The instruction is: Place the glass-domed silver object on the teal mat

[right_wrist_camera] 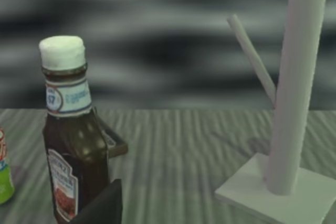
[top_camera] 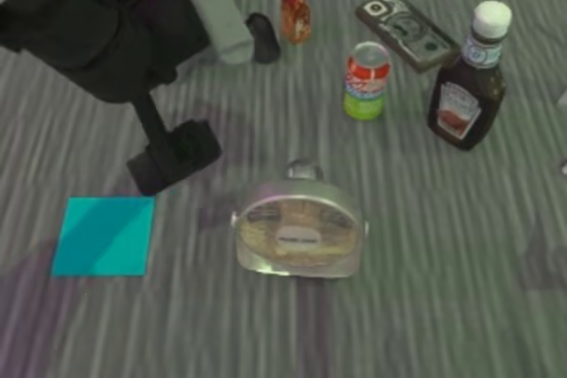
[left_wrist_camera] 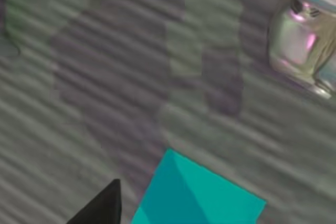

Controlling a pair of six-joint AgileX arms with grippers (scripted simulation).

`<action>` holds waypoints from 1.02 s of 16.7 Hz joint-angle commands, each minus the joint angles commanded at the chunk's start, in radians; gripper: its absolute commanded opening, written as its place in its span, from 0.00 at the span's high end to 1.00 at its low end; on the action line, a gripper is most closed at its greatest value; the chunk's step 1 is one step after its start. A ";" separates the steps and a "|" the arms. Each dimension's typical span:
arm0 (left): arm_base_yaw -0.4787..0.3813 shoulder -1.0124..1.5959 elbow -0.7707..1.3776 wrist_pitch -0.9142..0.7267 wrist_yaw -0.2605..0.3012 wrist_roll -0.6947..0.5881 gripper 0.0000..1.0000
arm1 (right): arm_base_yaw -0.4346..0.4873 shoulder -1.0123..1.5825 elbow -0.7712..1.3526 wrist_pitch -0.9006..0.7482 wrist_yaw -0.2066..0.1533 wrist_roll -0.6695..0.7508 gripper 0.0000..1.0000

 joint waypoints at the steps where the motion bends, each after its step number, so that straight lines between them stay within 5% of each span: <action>1: -0.032 0.086 0.084 -0.062 0.000 0.036 0.00 | 0.000 0.000 0.000 0.000 0.000 0.000 0.00; 9: -0.208 0.571 0.559 -0.408 -0.003 0.239 0.00 | 0.000 0.000 0.000 0.000 0.000 0.000 0.00; 17: -0.218 0.607 0.592 -0.430 -0.003 0.255 0.00 | 0.000 0.000 0.000 0.000 0.000 0.000 0.00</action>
